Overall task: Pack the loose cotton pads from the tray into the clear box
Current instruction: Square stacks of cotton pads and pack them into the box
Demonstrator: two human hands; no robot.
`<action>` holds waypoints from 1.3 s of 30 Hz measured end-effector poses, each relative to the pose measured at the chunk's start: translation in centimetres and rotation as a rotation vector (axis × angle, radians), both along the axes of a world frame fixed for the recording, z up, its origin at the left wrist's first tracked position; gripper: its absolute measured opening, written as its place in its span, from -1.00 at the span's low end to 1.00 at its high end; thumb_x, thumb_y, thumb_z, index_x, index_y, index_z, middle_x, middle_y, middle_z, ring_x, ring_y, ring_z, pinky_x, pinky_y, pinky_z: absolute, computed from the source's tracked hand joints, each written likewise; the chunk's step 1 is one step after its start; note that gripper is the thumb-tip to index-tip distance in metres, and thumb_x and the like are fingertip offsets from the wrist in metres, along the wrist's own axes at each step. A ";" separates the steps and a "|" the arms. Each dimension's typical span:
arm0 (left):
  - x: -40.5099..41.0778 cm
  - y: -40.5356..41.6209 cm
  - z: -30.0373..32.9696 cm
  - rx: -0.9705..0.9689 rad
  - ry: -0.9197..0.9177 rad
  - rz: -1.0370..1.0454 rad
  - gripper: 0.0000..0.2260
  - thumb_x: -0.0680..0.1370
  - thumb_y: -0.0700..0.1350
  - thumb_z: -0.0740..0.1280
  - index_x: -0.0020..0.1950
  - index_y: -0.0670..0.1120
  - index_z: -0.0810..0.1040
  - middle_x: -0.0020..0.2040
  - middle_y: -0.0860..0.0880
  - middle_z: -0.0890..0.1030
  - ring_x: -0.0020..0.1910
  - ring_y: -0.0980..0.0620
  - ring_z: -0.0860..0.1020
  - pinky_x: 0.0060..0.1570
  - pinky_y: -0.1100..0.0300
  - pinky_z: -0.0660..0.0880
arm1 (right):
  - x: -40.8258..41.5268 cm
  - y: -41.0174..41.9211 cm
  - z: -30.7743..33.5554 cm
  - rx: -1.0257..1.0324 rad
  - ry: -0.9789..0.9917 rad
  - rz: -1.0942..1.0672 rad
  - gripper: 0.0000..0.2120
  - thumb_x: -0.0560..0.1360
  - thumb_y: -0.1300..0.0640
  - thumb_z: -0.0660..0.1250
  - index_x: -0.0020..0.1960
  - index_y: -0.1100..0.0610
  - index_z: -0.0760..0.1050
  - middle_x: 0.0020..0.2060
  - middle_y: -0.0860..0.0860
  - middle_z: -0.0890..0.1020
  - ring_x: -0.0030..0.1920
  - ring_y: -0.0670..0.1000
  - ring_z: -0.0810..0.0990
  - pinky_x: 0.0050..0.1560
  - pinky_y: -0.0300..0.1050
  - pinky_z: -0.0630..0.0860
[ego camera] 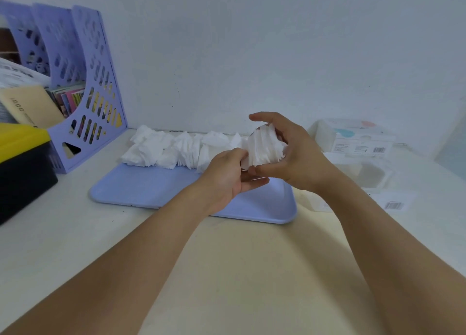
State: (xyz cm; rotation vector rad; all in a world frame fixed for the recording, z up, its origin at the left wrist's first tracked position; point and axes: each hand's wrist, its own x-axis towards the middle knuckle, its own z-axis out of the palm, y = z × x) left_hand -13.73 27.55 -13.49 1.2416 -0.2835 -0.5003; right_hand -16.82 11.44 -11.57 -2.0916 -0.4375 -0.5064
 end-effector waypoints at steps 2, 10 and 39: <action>0.0 0.0 0.0 -0.038 0.023 -0.067 -0.63 0.66 -0.18 0.05 0.31 -0.23 0.56 0.23 -0.27 0.63 0.29 -0.23 0.57 0.22 -0.12 0.57 | 0.1 0.4 -0.3 -0.025 0.014 -0.001 -0.20 0.24 0.24 0.63 0.39 -0.10 0.43 0.02 0.02 0.58 0.04 0.04 0.59 -0.04 -0.16 0.58; -0.4 0.5 0.9 -0.259 0.185 -0.290 -0.56 0.65 0.06 0.22 0.46 -0.13 0.46 0.34 -0.17 0.58 0.29 -0.12 0.58 0.27 -0.07 0.54 | -0.1 1.0 -0.1 0.032 -0.013 0.043 -0.14 0.21 0.23 0.68 0.42 -0.07 0.41 0.04 0.04 0.58 0.06 0.06 0.59 0.11 0.01 0.60; 0.1 0.8 0.5 -0.299 0.270 -0.197 -0.59 0.66 0.04 0.14 0.38 -0.17 0.50 0.25 -0.22 0.64 0.17 -0.15 0.65 0.13 -0.06 0.61 | -0.2 0.0 0.1 0.112 0.105 0.066 -0.13 0.20 0.20 0.69 0.42 -0.09 0.43 0.17 0.11 0.63 0.18 0.09 0.64 0.20 0.20 0.60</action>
